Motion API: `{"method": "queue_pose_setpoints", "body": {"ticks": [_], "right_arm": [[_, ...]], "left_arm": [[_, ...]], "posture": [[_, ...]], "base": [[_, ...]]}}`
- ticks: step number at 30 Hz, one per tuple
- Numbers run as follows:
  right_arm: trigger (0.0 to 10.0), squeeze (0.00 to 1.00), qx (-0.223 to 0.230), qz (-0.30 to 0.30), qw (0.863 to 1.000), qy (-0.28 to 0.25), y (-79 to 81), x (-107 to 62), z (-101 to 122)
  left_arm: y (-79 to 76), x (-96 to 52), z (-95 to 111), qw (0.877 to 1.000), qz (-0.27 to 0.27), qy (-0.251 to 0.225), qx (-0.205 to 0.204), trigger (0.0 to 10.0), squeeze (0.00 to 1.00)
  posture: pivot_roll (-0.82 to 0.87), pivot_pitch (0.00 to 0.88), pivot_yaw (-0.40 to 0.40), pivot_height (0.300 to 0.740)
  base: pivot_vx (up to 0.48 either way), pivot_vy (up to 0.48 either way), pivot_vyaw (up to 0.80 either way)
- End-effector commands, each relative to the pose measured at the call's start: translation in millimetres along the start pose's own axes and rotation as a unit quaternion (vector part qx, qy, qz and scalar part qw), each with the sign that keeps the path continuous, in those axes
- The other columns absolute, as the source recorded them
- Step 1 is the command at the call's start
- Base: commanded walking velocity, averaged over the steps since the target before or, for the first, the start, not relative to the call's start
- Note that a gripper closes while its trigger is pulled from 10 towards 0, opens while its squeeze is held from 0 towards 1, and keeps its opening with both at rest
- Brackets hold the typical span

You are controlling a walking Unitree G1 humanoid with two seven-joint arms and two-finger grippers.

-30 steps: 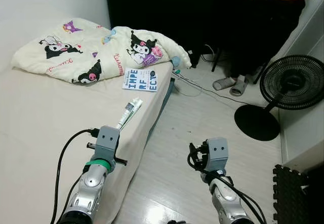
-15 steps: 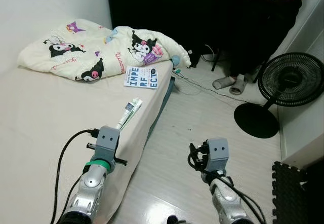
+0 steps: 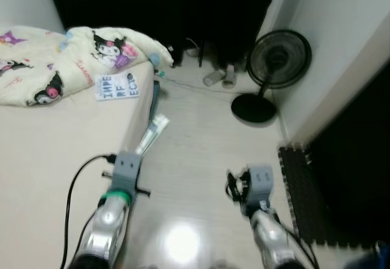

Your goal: Clean up the room

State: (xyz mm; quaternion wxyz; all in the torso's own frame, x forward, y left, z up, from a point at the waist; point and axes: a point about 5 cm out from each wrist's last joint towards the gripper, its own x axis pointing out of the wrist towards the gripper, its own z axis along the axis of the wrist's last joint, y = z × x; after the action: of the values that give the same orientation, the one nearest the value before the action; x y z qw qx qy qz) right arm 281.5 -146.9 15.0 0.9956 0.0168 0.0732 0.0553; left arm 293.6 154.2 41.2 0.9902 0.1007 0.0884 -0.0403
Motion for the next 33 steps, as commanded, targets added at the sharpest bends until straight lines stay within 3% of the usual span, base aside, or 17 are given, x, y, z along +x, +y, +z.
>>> {"method": "queue_pose_setpoints", "body": {"ticks": [1,33], "right_arm": [[10.0,0.00,0.005,0.002,1.000,0.010,4.2,-2.9,-5.5],[10.0,0.00,0.003,0.005,1.000,0.015,3.3,-3.4,-7.3]], "left_arm": [[7.1,-4.6,-9.4,1.000,0.008,0.017,0.008,10.0,0.00],[7.2,-4.5,-10.7,1.000,0.009,0.019,0.007,10.0,0.00]], "posture": [[0.03,0.046,0.024,0.740],[0.03,0.047,0.023,0.740]], "base": [[-0.326,0.000,0.00],[-0.301,0.000,-0.03]]}}
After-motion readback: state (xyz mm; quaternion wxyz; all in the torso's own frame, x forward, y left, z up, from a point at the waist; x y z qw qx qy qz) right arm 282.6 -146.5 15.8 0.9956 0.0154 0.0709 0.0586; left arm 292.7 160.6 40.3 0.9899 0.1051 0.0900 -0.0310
